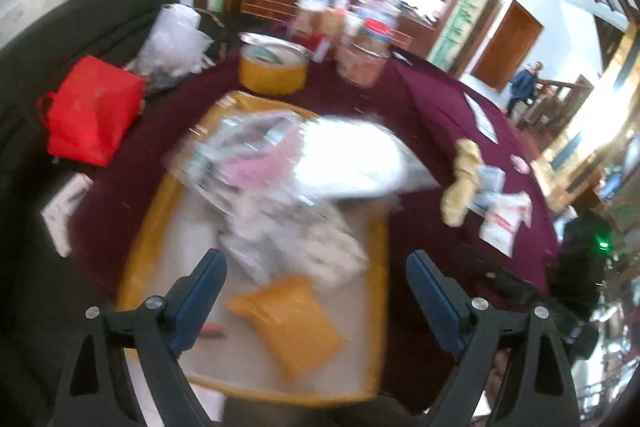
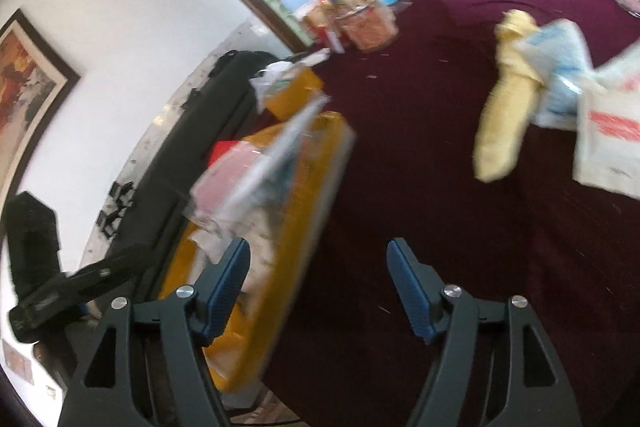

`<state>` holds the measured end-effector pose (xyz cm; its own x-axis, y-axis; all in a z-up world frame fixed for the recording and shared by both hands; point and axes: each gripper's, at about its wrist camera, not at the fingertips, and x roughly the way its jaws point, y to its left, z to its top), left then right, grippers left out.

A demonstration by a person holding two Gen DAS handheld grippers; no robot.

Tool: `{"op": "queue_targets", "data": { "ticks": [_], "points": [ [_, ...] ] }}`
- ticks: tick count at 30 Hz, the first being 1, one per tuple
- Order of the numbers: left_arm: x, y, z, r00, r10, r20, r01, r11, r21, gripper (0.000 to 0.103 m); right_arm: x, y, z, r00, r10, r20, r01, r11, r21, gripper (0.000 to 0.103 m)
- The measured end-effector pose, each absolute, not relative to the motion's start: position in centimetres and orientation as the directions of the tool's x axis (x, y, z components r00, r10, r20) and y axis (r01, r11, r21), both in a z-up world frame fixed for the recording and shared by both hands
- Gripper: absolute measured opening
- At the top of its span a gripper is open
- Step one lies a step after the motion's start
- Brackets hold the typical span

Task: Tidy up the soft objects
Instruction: 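Move both tools back toward the remaining items, then grasp the white printed bag with the right tool while the left tool grasps the yellow cloth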

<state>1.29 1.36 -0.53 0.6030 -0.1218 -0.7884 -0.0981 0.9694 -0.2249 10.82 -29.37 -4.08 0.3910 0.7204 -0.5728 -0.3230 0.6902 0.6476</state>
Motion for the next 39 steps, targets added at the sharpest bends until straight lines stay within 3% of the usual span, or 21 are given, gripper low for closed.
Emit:
{"op": "queue_targets", "data": {
  "ticks": [9, 21, 32, 34, 35, 39],
  "points": [
    [0.4, -8.0, -1.2, 0.649, -0.097, -0.755, 0.042, 0.995, -0.092, 0.094, 8.9, -35.5, -4.9, 0.476, 0.605, -0.638, -0.247, 0.788, 0.563, 0.073],
    [1.3, -10.8, -2.6, 0.547, -0.233, -0.805, 0.138, 0.973, -0.188, 0.094, 14.3, -44.7, -5.7, 0.567, 0.325, -0.757, 0.005, 0.918, 0.397, 0.074],
    [4.6, -13.5, -4.0, 0.531, -0.169, -0.83, 0.144, 0.984, -0.108, 0.094, 20.1, -42.0, -8.7, 0.53, 0.196, -0.825, 0.026, 0.969, 0.246, 0.075],
    [5.5, -14.3, -4.3, 0.524, -0.159, -0.837, 0.149, 0.984, -0.094, 0.094, 19.9, -41.4, -8.9, 0.547, 0.16, -0.822, 0.016, 0.979, 0.202, 0.07],
    [6.0, -14.7, -4.5, 0.52, -0.157, -0.84, 0.148, 0.985, -0.093, 0.094, 19.9, -41.5, -8.9, 0.552, 0.16, -0.818, 0.017, 0.979, 0.203, 0.061],
    [8.7, -15.5, -5.8, 0.487, -0.173, -0.856, 0.107, 0.985, -0.138, 0.098, 19.7, -41.7, -8.9, 0.564, 0.143, -0.813, 0.02, 0.982, 0.187, 0.052]
  ]
}}
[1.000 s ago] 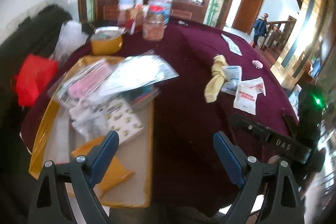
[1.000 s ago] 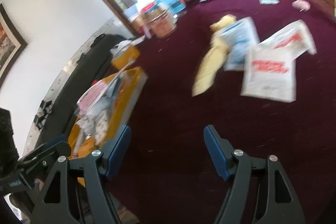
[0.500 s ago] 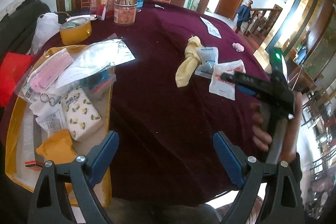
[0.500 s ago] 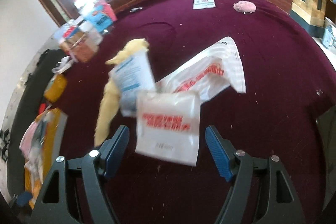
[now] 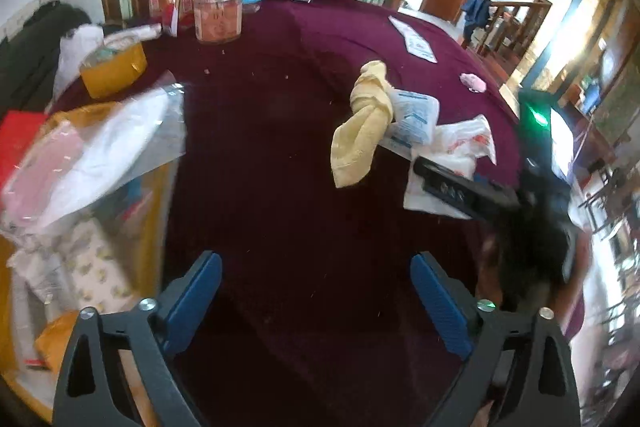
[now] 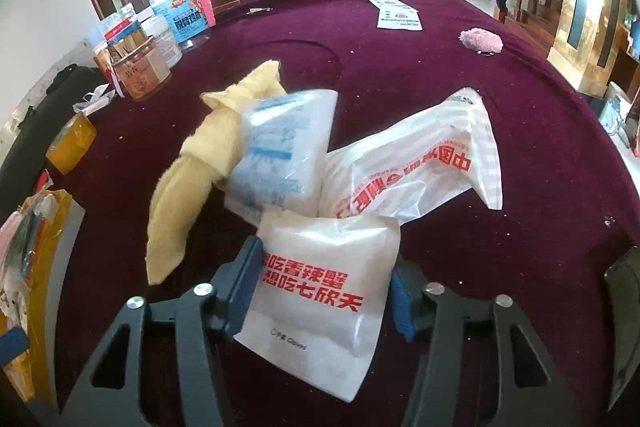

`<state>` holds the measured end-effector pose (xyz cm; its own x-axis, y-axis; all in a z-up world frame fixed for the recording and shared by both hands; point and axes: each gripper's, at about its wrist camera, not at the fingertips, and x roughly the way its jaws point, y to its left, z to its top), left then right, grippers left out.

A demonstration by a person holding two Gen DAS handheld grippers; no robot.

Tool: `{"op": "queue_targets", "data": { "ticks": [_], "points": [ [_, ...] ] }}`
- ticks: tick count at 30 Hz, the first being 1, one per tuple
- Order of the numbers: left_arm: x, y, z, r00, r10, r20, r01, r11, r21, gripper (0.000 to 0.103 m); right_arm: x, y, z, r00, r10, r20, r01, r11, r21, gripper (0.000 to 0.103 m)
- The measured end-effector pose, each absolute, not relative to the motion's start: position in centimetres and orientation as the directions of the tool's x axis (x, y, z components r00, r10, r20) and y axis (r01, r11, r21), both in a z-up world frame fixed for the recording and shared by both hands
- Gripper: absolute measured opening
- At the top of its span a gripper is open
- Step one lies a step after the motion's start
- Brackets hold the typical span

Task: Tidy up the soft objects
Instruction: 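Grasp the white printed bag with the right tool while the left tool grasps the yellow cloth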

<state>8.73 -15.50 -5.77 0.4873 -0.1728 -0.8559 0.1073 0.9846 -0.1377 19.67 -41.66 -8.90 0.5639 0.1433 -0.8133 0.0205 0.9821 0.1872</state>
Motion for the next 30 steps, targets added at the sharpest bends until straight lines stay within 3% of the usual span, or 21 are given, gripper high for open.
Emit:
{"op": "queue_targets", "data": {
  "ticks": [3, 8, 10, 15, 19, 21, 23, 25, 27, 28, 30],
  "points": [
    [10.9, -16.2, -6.5, 0.454, -0.152, -0.878, 0.098, 0.988, -0.121, 0.098, 19.5, -41.8, -8.8, 0.564, 0.14, -0.814, 0.023, 0.983, 0.185, 0.038],
    [13.5, -18.0, -6.2, 0.476, -0.096, -0.874, 0.091, 0.994, -0.06, 0.098, 18.8, -44.4, -8.5, 0.571, 0.287, -0.769, 0.051, 0.923, 0.382, 0.019],
    [14.6, -18.9, -5.9, 0.487, -0.059, -0.871, 0.077, 0.997, -0.024, 0.098, 18.7, -45.5, -8.6, 0.579, 0.339, -0.742, 0.071, 0.885, 0.46, 0.015],
    [18.5, -22.0, -6.3, 0.47, -0.034, -0.882, 0.134, 0.99, 0.033, 0.098, 18.1, -46.4, -7.9, 0.617, 0.341, -0.709, 0.09, 0.865, 0.494, 0.011],
    [21.7, -22.3, -7.2, 0.441, -0.053, -0.896, 0.127, 0.992, 0.004, 0.094, 17.7, -47.3, -7.3, 0.654, 0.338, -0.677, 0.101, 0.848, 0.521, 0.01],
    [22.9, -22.1, -7.8, 0.425, -0.08, -0.902, 0.122, 0.992, -0.031, 0.084, 17.7, -47.6, -7.4, 0.655, 0.348, -0.671, 0.106, 0.837, 0.537, 0.01],
    [23.8, -22.0, -8.5, 0.399, -0.098, -0.912, 0.104, 0.993, -0.061, 0.065, 17.9, -47.9, -7.6, 0.651, 0.355, -0.671, 0.112, 0.829, 0.548, 0.01],
    [24.0, -22.1, -9.3, 0.377, -0.121, -0.918, 0.116, 0.99, -0.083, 0.053, 17.9, -47.9, -7.6, 0.649, 0.358, -0.671, 0.111, 0.828, 0.55, 0.01],
    [23.8, -22.2, -9.8, 0.352, -0.159, -0.923, 0.128, 0.984, -0.12, 0.029, 17.9, -47.8, -7.6, 0.65, 0.357, -0.671, 0.108, 0.831, 0.546, 0.01],
    [23.5, -22.2, -9.9, 0.344, -0.153, -0.926, 0.139, 0.984, -0.111, 0.011, 17.9, -47.8, -7.6, 0.65, 0.357, -0.671, 0.106, 0.832, 0.545, 0.01],
    [22.2, -21.9, -9.5, 0.371, -0.126, -0.92, 0.153, 0.985, -0.073, 0.008, 17.8, -47.7, -7.5, 0.651, 0.355, -0.671, 0.104, 0.834, 0.542, 0.01]
  ]
}}
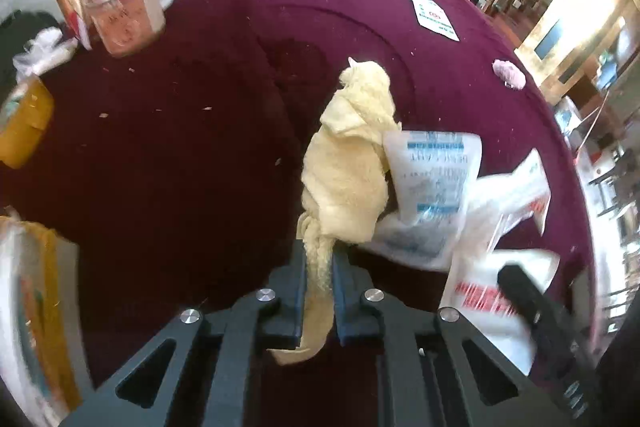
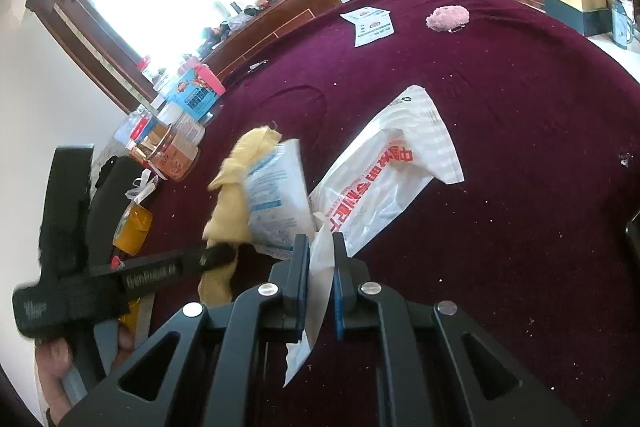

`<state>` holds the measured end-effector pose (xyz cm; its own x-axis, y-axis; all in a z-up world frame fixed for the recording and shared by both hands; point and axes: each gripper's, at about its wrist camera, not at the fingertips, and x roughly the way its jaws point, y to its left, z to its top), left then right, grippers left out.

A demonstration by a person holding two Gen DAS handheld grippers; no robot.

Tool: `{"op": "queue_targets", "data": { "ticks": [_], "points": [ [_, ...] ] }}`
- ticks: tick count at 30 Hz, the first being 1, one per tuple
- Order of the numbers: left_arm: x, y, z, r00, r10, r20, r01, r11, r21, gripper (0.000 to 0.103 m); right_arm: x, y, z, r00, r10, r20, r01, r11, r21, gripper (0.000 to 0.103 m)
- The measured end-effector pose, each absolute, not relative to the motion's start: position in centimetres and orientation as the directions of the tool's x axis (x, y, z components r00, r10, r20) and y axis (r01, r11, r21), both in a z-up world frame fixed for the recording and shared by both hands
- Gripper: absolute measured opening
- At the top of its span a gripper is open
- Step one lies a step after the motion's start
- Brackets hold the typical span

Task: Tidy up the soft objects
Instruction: 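Grasp the white printed bag with the right tool while the left tool grasps the yellow cloth, then carry the printed bag and yellow cloth over the tray and open both tools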

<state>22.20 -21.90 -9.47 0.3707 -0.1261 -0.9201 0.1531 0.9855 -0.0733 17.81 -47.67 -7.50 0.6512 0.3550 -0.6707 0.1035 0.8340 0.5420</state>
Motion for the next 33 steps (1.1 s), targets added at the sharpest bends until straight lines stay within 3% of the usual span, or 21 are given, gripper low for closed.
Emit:
{"op": "queue_targets", "data": {
  "ticks": [13, 15, 16, 17, 19, 20, 23, 30, 33],
  "points": [
    [10.9, -15.4, -7.3, 0.353, -0.154, -0.923, 0.128, 0.985, -0.115, 0.009, 17.9, -47.5, -7.5, 0.652, 0.367, -0.664, 0.088, 0.833, 0.546, 0.009],
    [10.9, -15.2, -7.6, 0.366, -0.137, -0.92, 0.119, 0.988, -0.1, 0.015, 17.9, -47.5, -7.5, 0.652, 0.365, -0.664, 0.088, 0.834, 0.545, 0.009],
    [11.1, -15.3, -7.7, 0.364, -0.141, -0.921, 0.114, 0.988, -0.106, 0.028, 17.9, -47.5, -7.5, 0.652, 0.365, -0.665, 0.088, 0.834, 0.544, 0.009],
    [11.2, -15.2, -7.7, 0.362, -0.15, -0.92, 0.111, 0.987, -0.117, 0.05, 17.9, -47.5, -7.5, 0.652, 0.365, -0.664, 0.088, 0.834, 0.545, 0.009],
    [11.6, -15.4, -7.3, 0.396, -0.145, -0.907, 0.111, 0.988, -0.109, 0.078, 17.9, -47.5, -7.5, 0.652, 0.363, -0.666, 0.093, 0.834, 0.544, 0.009],
    [11.9, -15.5, -7.1, 0.418, -0.128, -0.9, 0.109, 0.99, -0.09, 0.082, 17.9, -47.5, -7.6, 0.651, 0.362, -0.667, 0.095, 0.833, 0.545, 0.009],
    [13.3, -16.6, -6.9, 0.462, -0.112, -0.88, 0.144, 0.988, -0.05, 0.082, 17.9, -47.6, -7.6, 0.65, 0.361, -0.669, 0.1, 0.832, 0.546, 0.009],
    [16.0, -18.0, -11.2, 0.345, -0.074, -0.936, 0.172, 0.985, -0.014, 0.082, 17.9, -47.9, -7.9, 0.646, 0.363, -0.671, 0.113, 0.824, 0.555, 0.01],
    [15.2, -18.4, -11.6, 0.384, -0.048, -0.922, 0.219, 0.975, 0.041, 0.086, 17.9, -48.1, -8.0, 0.645, 0.372, -0.668, 0.117, 0.815, 0.567, 0.01]
  ]
}}
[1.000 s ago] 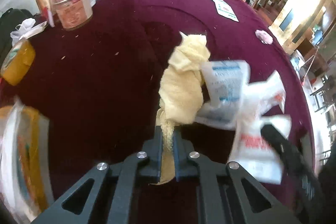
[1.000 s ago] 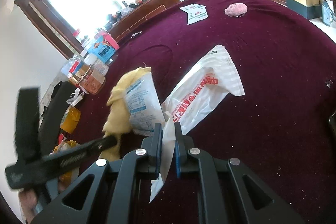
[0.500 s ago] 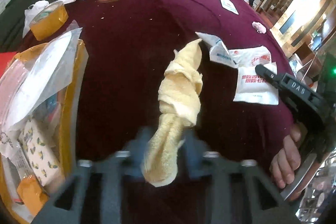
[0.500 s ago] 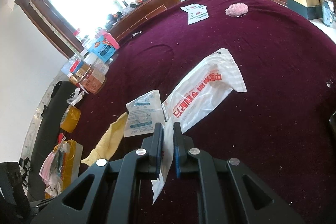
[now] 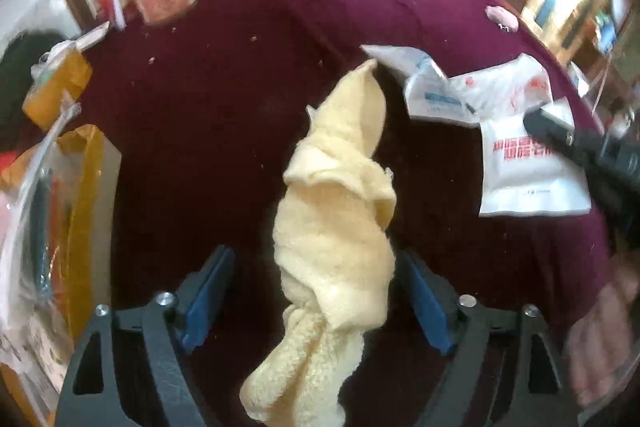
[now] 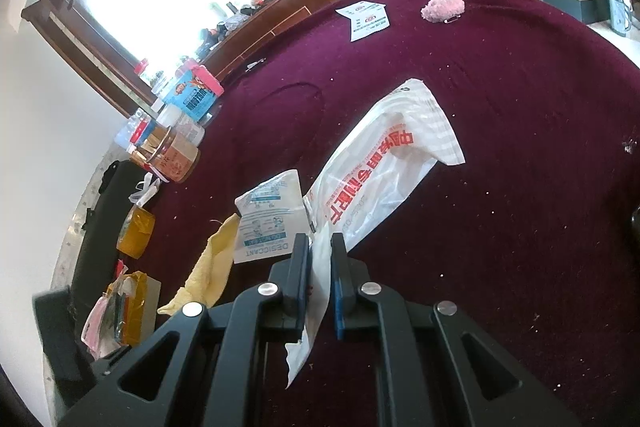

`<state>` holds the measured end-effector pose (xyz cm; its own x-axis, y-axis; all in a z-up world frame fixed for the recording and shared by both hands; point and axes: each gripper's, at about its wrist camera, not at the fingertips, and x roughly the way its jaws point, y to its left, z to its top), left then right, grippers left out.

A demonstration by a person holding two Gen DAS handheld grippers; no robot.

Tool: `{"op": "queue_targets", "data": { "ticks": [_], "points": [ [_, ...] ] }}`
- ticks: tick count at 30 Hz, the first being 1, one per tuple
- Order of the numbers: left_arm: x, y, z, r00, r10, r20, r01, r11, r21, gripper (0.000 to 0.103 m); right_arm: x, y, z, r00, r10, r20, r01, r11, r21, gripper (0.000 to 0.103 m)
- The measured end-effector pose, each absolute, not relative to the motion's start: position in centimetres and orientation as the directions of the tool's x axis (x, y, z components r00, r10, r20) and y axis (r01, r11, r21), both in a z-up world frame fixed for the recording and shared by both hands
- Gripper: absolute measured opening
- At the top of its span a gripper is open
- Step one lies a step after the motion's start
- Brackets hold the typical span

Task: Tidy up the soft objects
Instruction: 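Carry the printed bag and yellow cloth over the tray and open both tools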

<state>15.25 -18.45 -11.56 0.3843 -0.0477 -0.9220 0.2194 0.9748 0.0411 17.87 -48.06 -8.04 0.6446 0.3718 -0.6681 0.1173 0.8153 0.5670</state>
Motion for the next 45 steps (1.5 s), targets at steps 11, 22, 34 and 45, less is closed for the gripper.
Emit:
{"op": "queue_targets", "data": {
  "ticks": [11, 22, 34, 45],
  "points": [
    [14.7, -17.1, -10.5, 0.376, -0.097, -0.922, 0.176, 0.984, -0.032, 0.043, 17.6, -48.1, -7.7, 0.657, 0.392, -0.644, 0.098, 0.802, 0.589, 0.009],
    [8.7, -15.0, -6.2, 0.425, -0.255, -0.868, 0.14, 0.967, -0.215, 0.043, 17.1, -48.0, -6.7, 0.688, 0.469, -0.554, 0.018, 0.752, 0.658, 0.009],
    [1.0, -4.3, -0.4, 0.546, -0.278, -0.79, 0.027, 0.949, -0.315, 0.043, 15.1, -44.3, -4.9, 0.621, 0.651, -0.436, -0.215, 0.677, 0.704, 0.009],
    [-2.1, 6.3, -0.7, 0.59, -0.173, -0.789, -0.182, 0.923, -0.338, 0.043, 8.9, -31.5, -1.7, 0.365, 0.889, -0.277, -0.38, 0.414, 0.827, 0.01]
  ]
}}
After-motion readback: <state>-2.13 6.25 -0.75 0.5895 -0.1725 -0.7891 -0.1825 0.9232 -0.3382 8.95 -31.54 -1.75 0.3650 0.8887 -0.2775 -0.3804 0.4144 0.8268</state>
